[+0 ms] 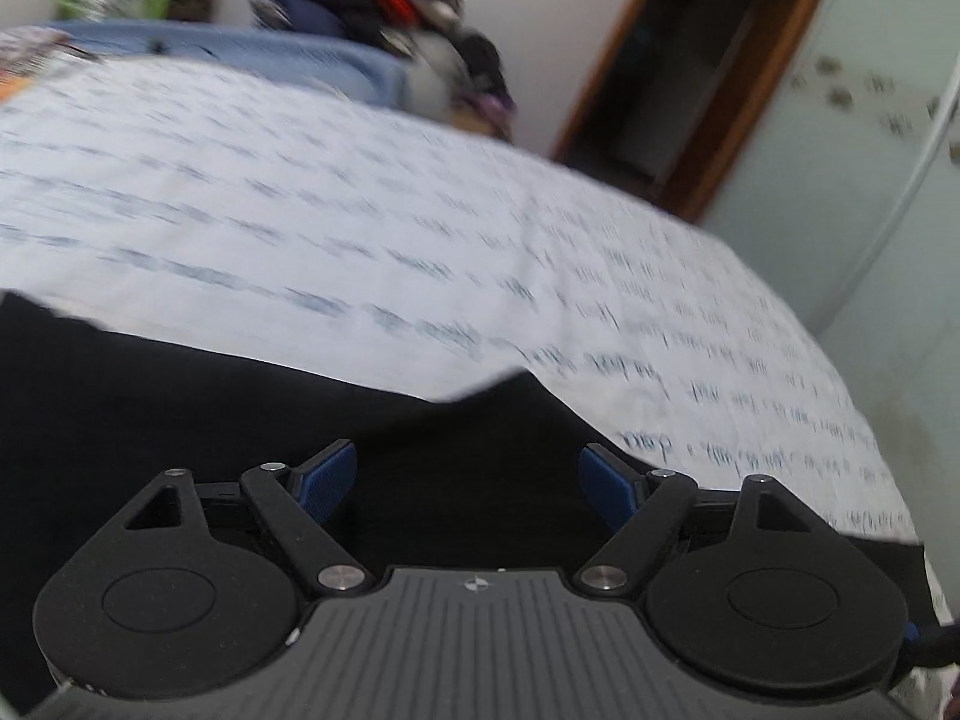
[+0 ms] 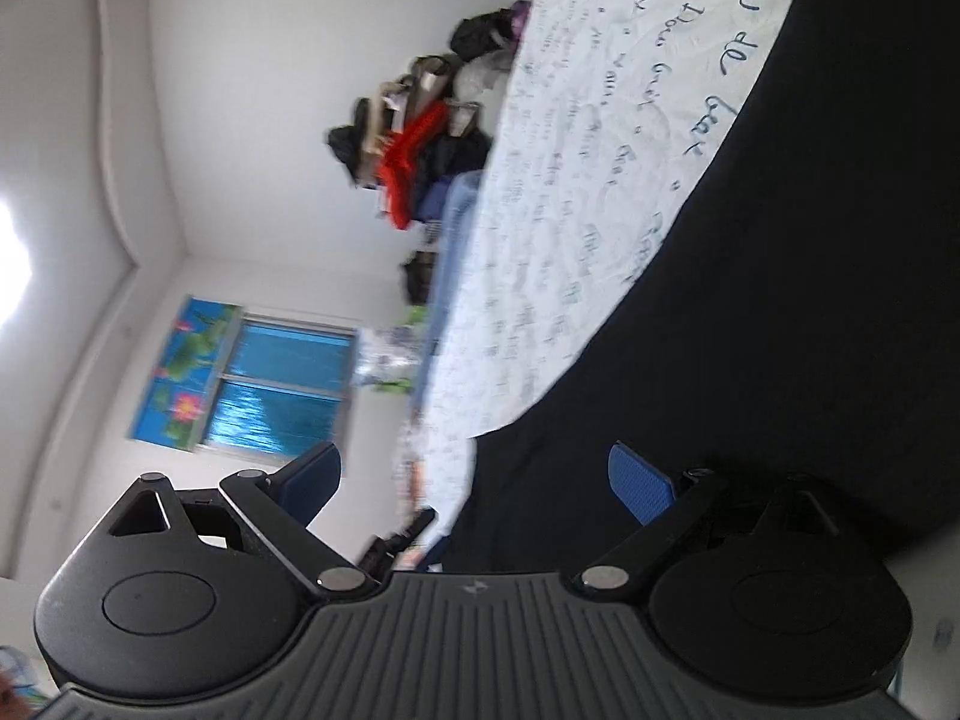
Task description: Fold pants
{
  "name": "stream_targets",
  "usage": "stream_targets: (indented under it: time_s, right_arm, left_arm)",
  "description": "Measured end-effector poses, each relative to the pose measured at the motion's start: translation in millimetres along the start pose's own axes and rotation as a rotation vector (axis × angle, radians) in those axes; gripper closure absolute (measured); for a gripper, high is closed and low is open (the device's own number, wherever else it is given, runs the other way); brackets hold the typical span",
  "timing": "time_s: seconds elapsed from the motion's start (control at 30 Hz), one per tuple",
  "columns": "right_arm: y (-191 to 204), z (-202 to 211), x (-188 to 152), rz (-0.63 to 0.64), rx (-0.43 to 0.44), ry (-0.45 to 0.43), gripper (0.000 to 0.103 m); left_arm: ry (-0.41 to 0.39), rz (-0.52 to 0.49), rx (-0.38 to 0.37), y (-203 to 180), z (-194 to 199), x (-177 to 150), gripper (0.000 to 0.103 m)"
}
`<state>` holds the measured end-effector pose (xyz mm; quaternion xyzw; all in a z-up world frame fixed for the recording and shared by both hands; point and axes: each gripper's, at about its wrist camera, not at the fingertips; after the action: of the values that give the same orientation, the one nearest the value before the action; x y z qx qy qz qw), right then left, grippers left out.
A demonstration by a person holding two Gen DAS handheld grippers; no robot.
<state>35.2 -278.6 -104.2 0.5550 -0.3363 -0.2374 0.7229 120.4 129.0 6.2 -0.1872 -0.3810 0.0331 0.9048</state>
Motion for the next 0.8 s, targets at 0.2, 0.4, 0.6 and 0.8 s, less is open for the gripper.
stream_targets:
  time_s: [0.2, 0.4, 0.6, 0.8]
  right_arm:
    - [-15, -7, 5, -0.018, -0.035, 0.014, 0.007]
    - [-14, -8, 2, 0.013, -0.047, 0.018, 0.007]
    - [-4, 29, -13, 0.012, -0.022, -0.088, 0.007]
    - [-9, 138, -31, -0.002, -0.167, -0.369, 0.006]
  left_arm:
    - [0.009, -0.067, 0.086, 2, -49, -10, 0.005]
    - [-0.007, -0.169, 0.140, -10, -68, -12, 0.000]
    - [-0.049, -0.105, 0.075, 3, -60, -10, 0.002]
    - [-0.216, 0.041, 0.053, 3, 3, -12, 0.003]
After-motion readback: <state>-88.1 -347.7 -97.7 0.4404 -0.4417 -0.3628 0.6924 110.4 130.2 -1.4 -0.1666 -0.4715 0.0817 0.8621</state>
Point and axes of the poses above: each gripper's, at about its wrist camera, not at the fingertips, and z roughly against the way its jaws point, y to its left, x to its top, and after that the axes turned 4 degrees about z, right-handed
